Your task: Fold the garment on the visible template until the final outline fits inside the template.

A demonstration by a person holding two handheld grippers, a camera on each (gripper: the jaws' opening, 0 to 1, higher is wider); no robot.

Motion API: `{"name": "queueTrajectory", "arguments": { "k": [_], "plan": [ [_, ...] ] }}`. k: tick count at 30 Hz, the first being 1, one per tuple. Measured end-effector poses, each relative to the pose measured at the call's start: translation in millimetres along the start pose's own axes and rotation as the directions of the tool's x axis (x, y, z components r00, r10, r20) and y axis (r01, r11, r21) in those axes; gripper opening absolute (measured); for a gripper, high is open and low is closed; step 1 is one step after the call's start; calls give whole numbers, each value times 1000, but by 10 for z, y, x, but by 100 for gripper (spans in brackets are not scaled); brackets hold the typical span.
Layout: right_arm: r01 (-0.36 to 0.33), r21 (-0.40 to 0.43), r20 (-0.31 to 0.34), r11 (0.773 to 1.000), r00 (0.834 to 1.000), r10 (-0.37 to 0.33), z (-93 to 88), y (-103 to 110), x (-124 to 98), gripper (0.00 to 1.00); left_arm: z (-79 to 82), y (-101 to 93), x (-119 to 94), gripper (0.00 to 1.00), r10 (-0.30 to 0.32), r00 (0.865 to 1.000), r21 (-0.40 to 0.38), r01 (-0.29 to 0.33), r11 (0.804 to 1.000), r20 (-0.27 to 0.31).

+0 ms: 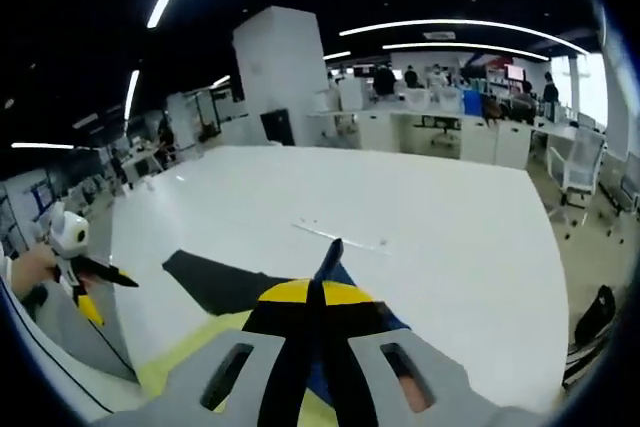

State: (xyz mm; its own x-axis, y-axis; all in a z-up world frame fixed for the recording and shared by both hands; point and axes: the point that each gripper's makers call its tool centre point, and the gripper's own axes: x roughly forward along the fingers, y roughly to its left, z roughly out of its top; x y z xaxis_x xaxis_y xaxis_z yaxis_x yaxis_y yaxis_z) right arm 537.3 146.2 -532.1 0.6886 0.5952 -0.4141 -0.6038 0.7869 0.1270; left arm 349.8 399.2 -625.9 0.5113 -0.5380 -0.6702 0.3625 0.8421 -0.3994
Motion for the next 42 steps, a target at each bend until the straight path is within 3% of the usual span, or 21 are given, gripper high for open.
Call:
{"name": "queueTrajectory", "arguments": {
  "k": [6, 12, 20, 28, 42],
  "plan": [
    [4, -1, -22, 1000, 1000, -4, -64, -30, 87, 2, 1, 0, 9, 96, -1, 1000, 0, 1, 1000, -2],
    [-54, 2, -21, 999, 998, 54, -67, 118, 118, 2, -17, 25, 0, 96, 6, 1000, -7, -6, 1000, -4],
    [-63, -8, -66, 998, 996, 62, -210, 123, 276, 2, -8, 22, 13, 96, 5, 1000, -9, -5, 1000, -2],
    [-114, -13, -90, 993, 990, 112, -303, 302, 437, 2, -5, 7, 33, 96, -1, 1000, -5, 1, 1000, -6],
    [-128, -24, -142, 991, 982, 124, -504, 422, 657, 2, -41, 56, -31, 96, 8, 1000, -16, -8, 1000, -9]
  ]
}}
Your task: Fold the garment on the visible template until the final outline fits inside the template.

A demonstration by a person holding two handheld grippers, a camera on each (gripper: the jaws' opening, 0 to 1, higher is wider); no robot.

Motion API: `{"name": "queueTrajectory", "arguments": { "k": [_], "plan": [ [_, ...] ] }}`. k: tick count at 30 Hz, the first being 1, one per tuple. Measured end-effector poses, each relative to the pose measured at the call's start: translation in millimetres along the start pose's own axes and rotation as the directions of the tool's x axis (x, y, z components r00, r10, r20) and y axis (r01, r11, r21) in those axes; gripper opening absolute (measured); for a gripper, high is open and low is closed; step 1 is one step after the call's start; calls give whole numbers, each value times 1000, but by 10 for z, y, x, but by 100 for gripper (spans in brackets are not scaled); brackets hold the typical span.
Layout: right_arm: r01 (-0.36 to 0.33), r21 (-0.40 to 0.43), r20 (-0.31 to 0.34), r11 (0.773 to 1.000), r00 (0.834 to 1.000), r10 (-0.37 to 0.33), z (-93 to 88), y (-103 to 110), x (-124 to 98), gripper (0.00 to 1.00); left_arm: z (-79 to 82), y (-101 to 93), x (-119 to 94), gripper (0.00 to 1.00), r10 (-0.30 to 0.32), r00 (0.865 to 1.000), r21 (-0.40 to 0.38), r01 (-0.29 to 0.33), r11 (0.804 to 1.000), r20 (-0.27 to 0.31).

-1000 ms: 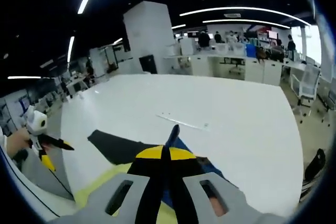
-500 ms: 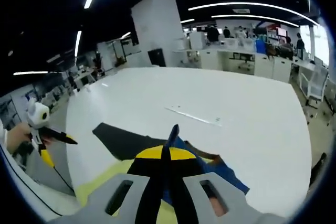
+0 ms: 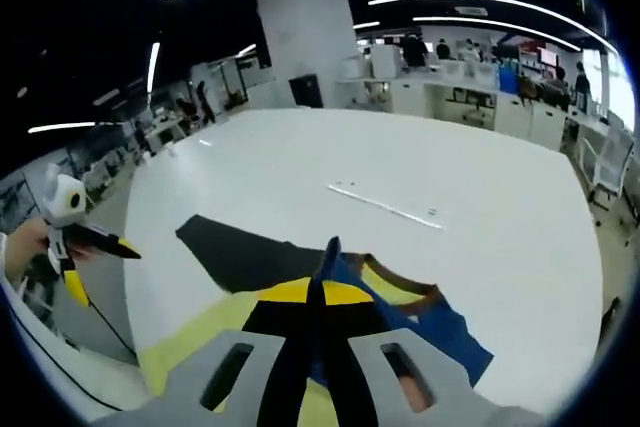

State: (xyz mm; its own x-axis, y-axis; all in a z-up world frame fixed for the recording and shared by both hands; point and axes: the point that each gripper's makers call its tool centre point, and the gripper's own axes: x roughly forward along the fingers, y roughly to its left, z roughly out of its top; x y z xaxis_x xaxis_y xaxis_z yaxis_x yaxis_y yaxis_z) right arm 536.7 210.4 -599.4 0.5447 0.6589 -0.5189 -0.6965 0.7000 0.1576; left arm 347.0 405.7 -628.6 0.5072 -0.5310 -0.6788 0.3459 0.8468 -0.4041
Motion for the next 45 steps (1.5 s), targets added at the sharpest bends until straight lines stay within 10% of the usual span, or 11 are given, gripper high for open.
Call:
{"name": "queueTrajectory", "arguments": {
  "k": [33, 45],
  "plan": [
    [27, 152, -143, 988, 990, -5, -439, 201, 752, 2, 42, 97, -107, 96, 0, 999, -23, 1, 1000, 42],
    [81, 335, -192, 939, 981, -17, -629, 254, 1042, 3, 23, 27, -116, 96, -23, 997, -37, 26, 999, 74]
  ]
}}
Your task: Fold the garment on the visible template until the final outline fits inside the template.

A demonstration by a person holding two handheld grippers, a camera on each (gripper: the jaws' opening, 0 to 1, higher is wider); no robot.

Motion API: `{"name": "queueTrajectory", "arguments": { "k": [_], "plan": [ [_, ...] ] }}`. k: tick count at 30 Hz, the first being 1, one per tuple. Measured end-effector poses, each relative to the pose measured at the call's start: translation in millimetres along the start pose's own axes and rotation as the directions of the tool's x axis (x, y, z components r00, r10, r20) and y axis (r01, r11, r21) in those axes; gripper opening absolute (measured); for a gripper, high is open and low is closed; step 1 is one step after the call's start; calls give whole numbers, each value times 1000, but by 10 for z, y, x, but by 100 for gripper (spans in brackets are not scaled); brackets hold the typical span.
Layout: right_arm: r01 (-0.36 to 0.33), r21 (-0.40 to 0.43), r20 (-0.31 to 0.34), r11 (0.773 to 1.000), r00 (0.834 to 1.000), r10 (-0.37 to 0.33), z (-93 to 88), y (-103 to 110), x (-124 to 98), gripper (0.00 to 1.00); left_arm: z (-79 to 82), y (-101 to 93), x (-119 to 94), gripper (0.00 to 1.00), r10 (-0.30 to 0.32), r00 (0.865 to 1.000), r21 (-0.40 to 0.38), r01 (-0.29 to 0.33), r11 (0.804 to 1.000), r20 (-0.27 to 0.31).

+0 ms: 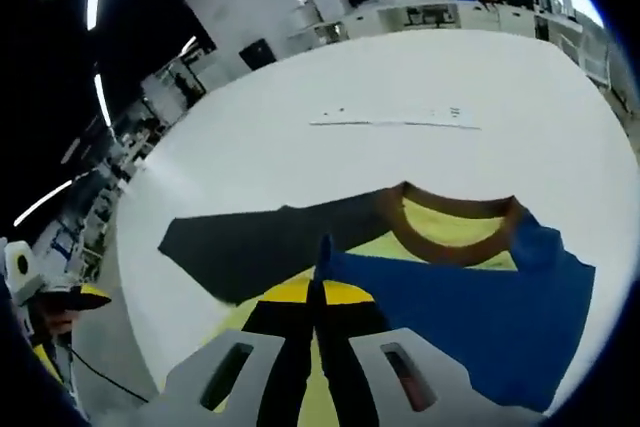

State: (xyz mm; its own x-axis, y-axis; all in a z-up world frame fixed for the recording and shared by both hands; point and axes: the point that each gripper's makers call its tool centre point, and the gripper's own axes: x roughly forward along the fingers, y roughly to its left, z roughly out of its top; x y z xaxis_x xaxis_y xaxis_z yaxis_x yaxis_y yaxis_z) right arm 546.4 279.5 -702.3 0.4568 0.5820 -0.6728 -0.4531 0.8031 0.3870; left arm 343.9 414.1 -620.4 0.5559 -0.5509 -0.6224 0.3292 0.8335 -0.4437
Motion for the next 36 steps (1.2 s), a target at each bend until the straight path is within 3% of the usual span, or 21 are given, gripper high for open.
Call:
{"name": "queueTrajectory", "arguments": {
  "k": [11, 36],
  "plan": [
    [11, -37, -36, 999, 999, -13, -82, 53, 151, 3, -85, -31, -29, 96, 3, 1000, -16, -3, 1000, 0],
    [29, -3, -73, 1000, 997, -29, -192, 100, 440, 2, -161, -13, -53, 96, 1, 1000, -9, -1, 1000, -24]
  ]
}}
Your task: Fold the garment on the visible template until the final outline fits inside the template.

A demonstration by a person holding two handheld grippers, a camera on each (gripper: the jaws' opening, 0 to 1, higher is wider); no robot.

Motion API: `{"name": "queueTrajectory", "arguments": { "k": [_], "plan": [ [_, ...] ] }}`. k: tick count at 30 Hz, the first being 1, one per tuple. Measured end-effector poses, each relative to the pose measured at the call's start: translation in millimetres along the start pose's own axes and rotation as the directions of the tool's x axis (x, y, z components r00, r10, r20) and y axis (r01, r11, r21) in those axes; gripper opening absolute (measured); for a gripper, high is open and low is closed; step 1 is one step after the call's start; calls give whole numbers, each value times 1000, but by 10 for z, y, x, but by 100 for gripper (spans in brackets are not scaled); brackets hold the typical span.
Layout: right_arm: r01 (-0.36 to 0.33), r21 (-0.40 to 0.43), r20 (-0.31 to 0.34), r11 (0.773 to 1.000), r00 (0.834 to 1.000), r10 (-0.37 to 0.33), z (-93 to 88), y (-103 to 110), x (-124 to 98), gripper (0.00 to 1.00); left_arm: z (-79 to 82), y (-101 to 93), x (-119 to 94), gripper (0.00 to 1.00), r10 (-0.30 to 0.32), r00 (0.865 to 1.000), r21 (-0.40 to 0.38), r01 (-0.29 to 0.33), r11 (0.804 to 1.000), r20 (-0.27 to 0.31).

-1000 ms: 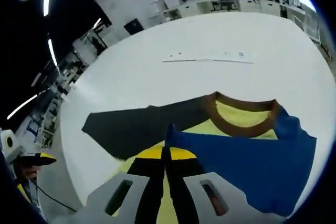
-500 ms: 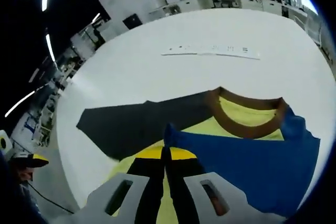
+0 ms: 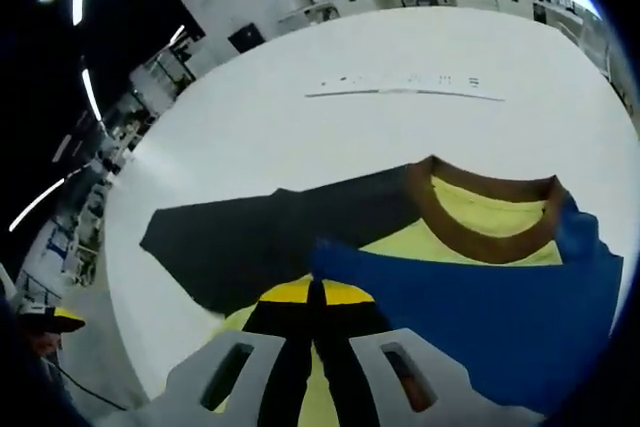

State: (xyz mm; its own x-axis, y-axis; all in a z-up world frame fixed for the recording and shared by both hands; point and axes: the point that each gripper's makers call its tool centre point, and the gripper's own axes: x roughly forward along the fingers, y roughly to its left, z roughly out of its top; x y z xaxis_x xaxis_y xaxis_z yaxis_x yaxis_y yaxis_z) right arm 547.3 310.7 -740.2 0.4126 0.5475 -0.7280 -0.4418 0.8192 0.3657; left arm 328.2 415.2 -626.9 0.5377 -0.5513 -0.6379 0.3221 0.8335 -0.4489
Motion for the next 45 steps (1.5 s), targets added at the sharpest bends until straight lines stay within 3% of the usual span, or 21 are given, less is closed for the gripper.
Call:
{"name": "queueTrajectory", "arguments": {
  "k": [13, 21, 38, 41, 45],
  "plan": [
    [37, -17, -9, 999, 999, -37, -11, -35, 114, 2, -18, 41, -12, 96, -31, 999, 30, 32, 999, -25],
    [10, -15, 33, 1000, 999, -9, 76, 99, 134, 4, -19, 85, -14, 96, -44, 998, 39, 46, 998, -35],
    [-1, -116, 17, 993, 1000, 3, 63, 92, 15, 14, 12, 11, 55, 96, -78, 996, 75, 82, 994, -51],
    [-46, -177, 21, 983, 998, 51, 75, 156, -8, 19, 11, -9, 70, 96, -80, 995, 80, 84, 993, -55],
    [-44, -257, 15, 965, 999, 50, 27, 170, -112, 24, 28, -50, 100, 96, -83, 995, 88, 88, 992, -57]
  ]
}}
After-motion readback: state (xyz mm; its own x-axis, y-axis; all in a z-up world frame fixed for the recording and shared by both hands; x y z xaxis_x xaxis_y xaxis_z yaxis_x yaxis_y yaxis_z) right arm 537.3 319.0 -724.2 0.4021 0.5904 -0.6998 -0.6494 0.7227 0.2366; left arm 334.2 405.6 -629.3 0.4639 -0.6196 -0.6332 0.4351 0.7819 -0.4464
